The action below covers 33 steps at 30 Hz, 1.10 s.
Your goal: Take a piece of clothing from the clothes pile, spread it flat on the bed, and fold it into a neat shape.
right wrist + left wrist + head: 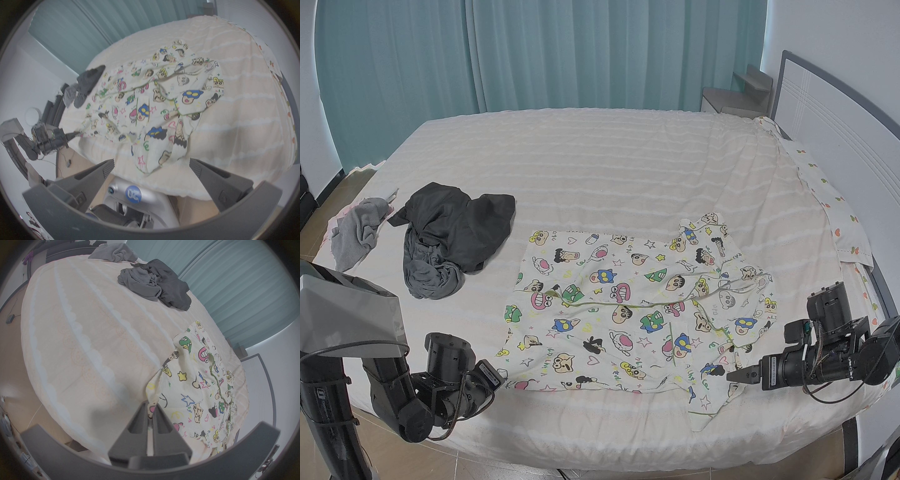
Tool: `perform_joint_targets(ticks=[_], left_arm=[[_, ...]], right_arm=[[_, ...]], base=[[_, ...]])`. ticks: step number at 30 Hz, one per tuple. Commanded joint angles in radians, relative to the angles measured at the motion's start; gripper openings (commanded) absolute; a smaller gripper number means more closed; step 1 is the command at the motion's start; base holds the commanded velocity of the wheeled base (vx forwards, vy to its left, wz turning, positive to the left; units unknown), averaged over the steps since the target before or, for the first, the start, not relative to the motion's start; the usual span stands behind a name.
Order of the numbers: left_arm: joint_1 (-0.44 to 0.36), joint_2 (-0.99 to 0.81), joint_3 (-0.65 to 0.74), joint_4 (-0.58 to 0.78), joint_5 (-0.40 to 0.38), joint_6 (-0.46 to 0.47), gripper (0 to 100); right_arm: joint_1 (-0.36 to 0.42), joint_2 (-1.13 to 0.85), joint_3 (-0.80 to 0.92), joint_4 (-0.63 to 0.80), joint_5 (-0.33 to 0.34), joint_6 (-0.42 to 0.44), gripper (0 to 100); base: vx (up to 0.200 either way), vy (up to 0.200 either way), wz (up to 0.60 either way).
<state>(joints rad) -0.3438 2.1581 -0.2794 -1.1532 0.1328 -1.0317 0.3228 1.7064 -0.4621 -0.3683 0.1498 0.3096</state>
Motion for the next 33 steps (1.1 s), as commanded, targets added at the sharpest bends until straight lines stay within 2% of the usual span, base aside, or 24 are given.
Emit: perform_joint_targets(ticks=[1, 10, 15, 27, 33], left_arm=[[0.008, -0.007, 0.003, -0.037, 0.001, -0.001, 0], [0.052, -0.001, 0.06, -0.184, 0.005, 0.007, 0], [0.066, -0.001, 0.066, -0.184, 0.005, 0.007, 0], [0.105, 0.002, 0.062, -0.186, 0.004, 0.01, 0], [0.131, 0.005, 0.046, -0.188, 0.004, 0.01, 0]], right_arm=[[-0.122, 0.099, 0.122, -0.166, 0.096, 0.005, 100], [-0.134, 0.223, 0.143, -0.316, 0.105, 0.016, 100], [-0.123, 0.256, 0.115, -0.42, 0.103, 0.126, 100], [-0.119, 0.348, 0.105, -0.465, 0.106, 0.152, 100], [-0.031, 0.341, 0.123, -0.468, 0.131, 0.226, 100]], base=[[0.0, 0.0, 0.0], [0.0, 0.0, 0.0], [0.0, 0.0, 0.0], [0.0, 0.0, 0.0], [0.0, 0.0, 0.0]])
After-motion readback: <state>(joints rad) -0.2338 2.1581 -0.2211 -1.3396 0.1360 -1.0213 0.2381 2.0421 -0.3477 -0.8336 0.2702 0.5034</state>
